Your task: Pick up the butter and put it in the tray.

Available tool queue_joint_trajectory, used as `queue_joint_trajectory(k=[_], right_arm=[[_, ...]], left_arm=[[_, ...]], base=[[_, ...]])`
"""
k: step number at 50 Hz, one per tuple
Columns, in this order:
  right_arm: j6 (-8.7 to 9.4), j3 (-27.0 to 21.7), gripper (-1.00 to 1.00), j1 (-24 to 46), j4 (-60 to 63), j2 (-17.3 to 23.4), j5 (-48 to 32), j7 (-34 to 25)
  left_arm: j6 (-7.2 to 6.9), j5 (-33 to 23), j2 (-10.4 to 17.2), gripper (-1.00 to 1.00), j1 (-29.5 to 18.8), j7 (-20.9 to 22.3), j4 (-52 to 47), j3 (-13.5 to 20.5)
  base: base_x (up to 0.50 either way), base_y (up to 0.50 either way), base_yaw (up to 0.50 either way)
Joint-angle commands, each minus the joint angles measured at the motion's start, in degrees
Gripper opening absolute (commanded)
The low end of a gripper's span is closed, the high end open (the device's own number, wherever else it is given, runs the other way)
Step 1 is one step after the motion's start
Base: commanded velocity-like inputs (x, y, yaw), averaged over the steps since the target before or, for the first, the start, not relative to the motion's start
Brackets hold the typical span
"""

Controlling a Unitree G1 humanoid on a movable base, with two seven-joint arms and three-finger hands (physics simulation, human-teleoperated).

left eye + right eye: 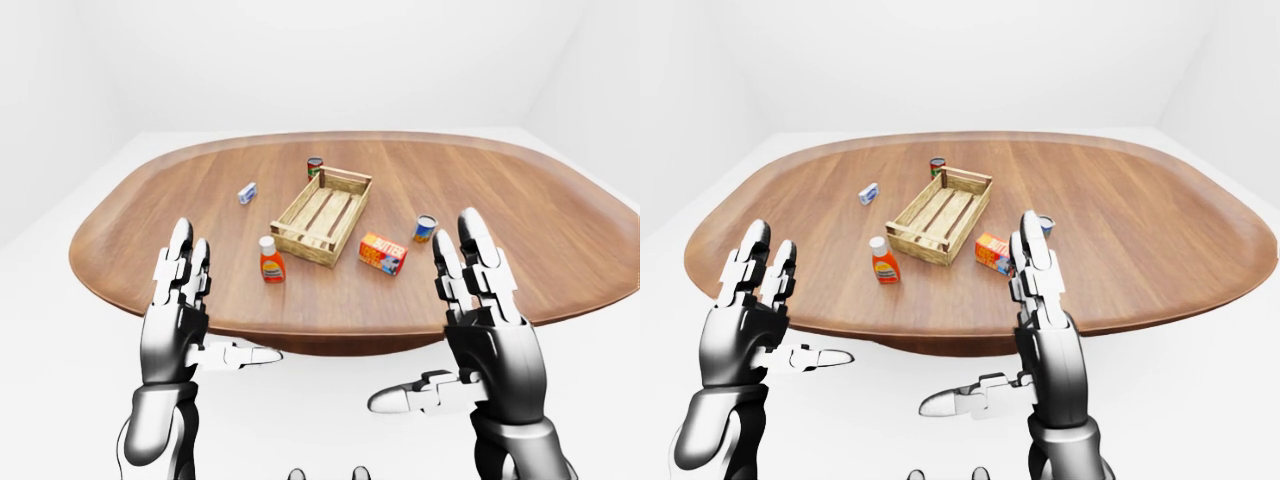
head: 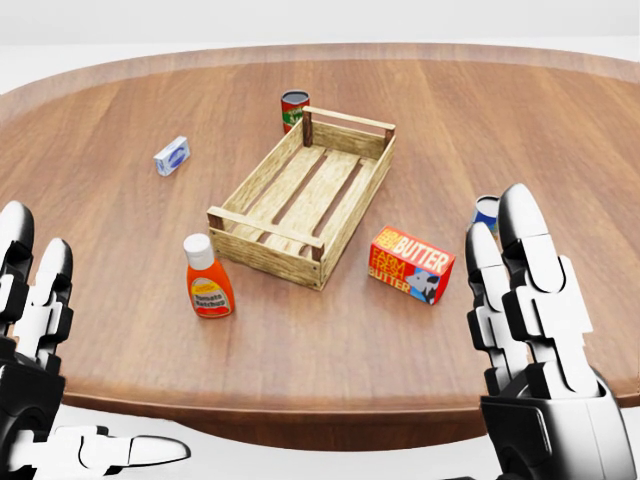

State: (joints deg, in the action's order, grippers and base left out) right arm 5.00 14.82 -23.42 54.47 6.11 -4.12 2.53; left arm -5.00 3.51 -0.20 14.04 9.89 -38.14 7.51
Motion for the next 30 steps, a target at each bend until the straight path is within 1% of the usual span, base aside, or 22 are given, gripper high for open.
queue_joint_trajectory(k=[1, 30], right_arm=[[0.00, -0.3, 1.00, 0.0, -1.3, -0.1, 0.0, 2.4], [0.00, -0.7, 1.00, 0.6, 0.1, -0.4, -0.7, 2.3]], left_arm=[[0.00, 0.3, -0.3, 1.00, -1.7, -2.5, 2.1, 0.0], [0.00, 0.6, -0.3, 1.00, -1.8, -2.3, 1.9, 0.5]], base=[[0.50, 0.00, 0.00], [0.50, 0.00, 0.00]])
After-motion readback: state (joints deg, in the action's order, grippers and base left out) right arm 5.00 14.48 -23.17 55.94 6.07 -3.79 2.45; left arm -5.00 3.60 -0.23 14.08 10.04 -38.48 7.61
